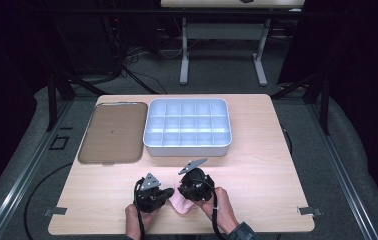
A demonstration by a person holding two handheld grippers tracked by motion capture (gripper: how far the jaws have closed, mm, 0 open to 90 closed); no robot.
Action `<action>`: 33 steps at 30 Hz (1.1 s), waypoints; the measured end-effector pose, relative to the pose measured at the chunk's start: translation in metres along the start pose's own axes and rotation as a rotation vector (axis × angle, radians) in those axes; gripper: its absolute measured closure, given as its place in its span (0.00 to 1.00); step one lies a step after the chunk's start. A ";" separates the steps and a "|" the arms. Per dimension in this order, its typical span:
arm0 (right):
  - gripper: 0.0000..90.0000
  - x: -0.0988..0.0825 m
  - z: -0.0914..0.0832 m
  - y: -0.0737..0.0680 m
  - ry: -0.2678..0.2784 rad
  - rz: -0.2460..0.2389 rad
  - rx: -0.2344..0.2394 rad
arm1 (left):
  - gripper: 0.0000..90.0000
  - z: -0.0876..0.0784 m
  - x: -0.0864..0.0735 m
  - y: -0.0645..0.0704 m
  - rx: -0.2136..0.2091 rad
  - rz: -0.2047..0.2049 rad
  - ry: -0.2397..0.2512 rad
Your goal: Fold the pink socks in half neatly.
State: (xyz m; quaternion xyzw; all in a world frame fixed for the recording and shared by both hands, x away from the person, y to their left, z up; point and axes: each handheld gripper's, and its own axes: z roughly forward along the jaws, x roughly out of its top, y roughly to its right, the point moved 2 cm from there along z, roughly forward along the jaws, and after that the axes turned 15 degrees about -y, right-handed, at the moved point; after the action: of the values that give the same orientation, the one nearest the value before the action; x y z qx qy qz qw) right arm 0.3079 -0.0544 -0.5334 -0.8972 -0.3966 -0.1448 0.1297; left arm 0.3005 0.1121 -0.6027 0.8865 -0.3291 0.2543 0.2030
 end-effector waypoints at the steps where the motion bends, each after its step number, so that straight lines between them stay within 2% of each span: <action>1: 0.92 0.001 0.001 -0.001 -0.006 0.001 0.003 | 0.97 0.000 0.000 0.000 0.000 0.001 -0.001; 6: 0.92 0.003 0.010 -0.004 -0.028 0.000 0.007 | 0.97 0.000 0.000 0.000 0.001 0.001 -0.001; 11: 0.92 0.001 0.017 -0.006 0.039 0.031 0.013 | 0.97 0.000 0.000 0.000 0.002 0.003 -0.002; 14: 0.90 -0.003 0.024 -0.008 -0.006 0.016 0.020 | 0.97 0.000 0.000 0.000 0.001 0.002 -0.001; 16: 0.82 -0.006 0.027 -0.009 -0.009 -0.001 0.036 | 0.97 0.000 0.000 0.000 0.002 0.003 -0.001; 18: 0.74 -0.009 0.023 -0.010 0.011 -0.010 0.060 | 0.97 0.000 0.000 0.000 0.002 0.004 -0.002; 20: 0.72 -0.011 0.014 -0.008 0.048 -0.018 0.081 | 0.97 0.000 0.000 0.000 0.002 0.002 -0.001; 23: 0.71 -0.017 -0.002 0.000 0.105 -0.007 0.071 | 0.97 0.000 0.000 0.000 0.003 0.003 -0.001; 26: 0.75 -0.025 -0.011 0.014 0.120 0.047 0.014 | 0.97 0.000 0.000 0.000 0.003 0.003 -0.001; 29: 0.81 -0.034 -0.007 0.028 0.093 0.091 -0.023 | 0.97 0.000 0.000 0.000 0.003 0.003 -0.001; 30: 0.82 -0.036 -0.003 0.030 0.077 0.099 -0.018 | 0.97 0.000 0.000 0.000 0.004 0.003 -0.001; 33: 0.83 -0.038 0.012 0.029 0.020 0.084 -0.021 | 0.97 0.000 0.000 0.000 0.004 0.004 -0.001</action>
State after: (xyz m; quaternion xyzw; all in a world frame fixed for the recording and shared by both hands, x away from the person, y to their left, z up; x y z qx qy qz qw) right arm 0.3075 -0.0947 -0.5620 -0.9128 -0.3559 -0.1523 0.1304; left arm 0.3004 0.1118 -0.6025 0.8864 -0.3303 0.2547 0.2007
